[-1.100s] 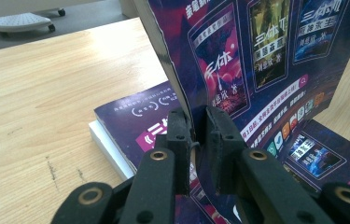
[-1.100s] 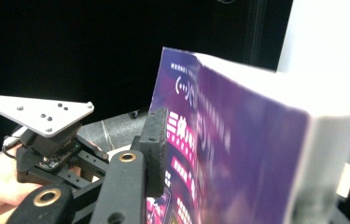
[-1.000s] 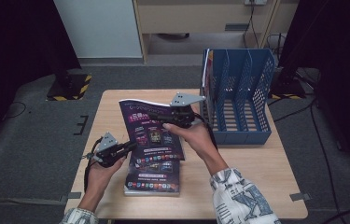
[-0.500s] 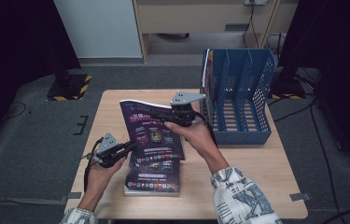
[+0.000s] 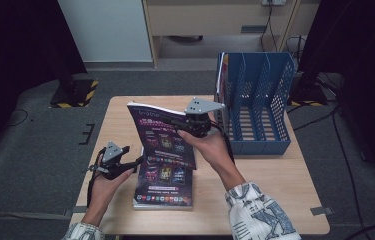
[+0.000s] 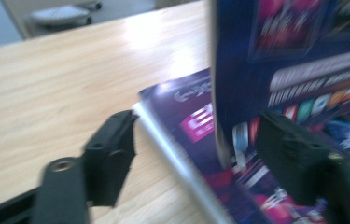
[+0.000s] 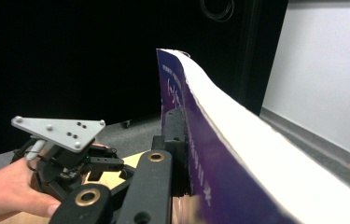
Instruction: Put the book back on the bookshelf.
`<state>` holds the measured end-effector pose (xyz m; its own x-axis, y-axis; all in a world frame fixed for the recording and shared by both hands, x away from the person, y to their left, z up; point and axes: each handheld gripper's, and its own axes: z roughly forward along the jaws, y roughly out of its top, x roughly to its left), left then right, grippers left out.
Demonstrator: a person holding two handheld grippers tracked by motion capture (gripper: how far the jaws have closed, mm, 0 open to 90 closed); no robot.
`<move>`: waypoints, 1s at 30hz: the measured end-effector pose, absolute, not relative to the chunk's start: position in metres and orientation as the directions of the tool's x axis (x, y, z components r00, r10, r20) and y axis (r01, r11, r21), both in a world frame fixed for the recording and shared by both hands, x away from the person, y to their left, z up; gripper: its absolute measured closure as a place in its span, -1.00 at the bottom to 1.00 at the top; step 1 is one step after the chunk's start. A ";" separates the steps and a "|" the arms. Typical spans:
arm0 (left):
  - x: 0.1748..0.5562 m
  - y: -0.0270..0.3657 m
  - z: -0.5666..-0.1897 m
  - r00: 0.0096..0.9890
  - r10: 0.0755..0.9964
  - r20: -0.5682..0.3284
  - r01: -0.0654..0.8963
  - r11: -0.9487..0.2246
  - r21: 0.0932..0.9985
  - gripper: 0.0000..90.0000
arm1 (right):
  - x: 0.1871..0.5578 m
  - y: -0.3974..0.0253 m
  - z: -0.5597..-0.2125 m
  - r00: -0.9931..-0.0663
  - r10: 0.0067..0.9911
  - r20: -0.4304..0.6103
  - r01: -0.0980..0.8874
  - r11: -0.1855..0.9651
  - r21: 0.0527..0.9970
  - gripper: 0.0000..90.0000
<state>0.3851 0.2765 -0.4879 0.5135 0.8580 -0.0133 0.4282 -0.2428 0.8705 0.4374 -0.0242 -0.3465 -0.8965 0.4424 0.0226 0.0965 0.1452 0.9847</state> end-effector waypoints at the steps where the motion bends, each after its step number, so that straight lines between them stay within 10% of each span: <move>1: 0.386 0.278 -0.489 0.503 0.864 -0.018 0.443 -0.240 0.864 -0.57 | 0.436 -0.025 -0.345 -0.895 0.446 0.018 0.093 0.145 0.985 0.83; 30: 0.395 0.307 -0.512 0.388 0.922 -0.006 0.566 -0.233 0.791 -0.83 | 0.415 -0.083 -0.342 -0.846 0.533 0.019 0.071 0.078 0.994 0.83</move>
